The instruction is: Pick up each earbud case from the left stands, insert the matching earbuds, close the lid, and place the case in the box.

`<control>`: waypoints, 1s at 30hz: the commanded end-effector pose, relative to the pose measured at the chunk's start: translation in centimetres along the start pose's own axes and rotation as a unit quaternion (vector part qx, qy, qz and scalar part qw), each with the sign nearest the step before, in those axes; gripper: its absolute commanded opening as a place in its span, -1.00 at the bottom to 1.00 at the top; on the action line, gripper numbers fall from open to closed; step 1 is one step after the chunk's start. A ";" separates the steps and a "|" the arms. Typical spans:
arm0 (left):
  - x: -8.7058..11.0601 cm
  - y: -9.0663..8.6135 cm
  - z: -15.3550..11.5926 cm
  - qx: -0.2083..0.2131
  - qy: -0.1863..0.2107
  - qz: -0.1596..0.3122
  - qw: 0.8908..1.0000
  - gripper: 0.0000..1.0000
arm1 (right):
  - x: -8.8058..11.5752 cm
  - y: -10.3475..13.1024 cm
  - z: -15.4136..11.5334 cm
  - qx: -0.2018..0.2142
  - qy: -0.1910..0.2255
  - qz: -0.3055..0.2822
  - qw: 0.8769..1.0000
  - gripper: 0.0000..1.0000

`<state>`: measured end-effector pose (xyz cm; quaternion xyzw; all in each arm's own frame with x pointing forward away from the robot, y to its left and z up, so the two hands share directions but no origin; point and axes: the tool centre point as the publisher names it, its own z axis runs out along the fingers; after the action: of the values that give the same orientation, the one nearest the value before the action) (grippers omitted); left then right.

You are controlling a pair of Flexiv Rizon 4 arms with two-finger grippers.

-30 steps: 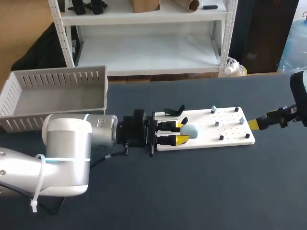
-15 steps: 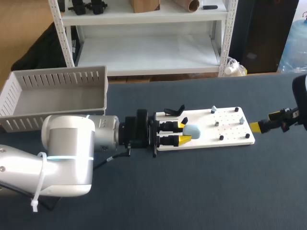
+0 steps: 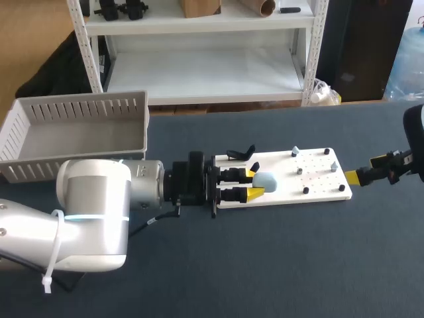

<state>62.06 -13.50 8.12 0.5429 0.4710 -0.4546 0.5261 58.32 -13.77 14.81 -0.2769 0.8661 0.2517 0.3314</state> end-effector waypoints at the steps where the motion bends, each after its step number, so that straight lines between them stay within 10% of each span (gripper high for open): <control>1: 0.0 -0.2 0.1 -0.004 0.000 0.001 1.000 -1.00 | 0.2 1.3 0.8 -0.001 0.011 -0.024 1.000 1.00; 30: 0.0 -0.2 0.1 -0.004 0.000 0.001 1.000 -1.00 | 1.0 9.6 1.7 -0.042 0.042 -0.135 0.989 1.00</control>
<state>62.01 -13.49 8.15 0.5428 0.4714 -0.4542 0.5262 52.76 -6.55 15.31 -0.4159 0.8215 0.2330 0.3128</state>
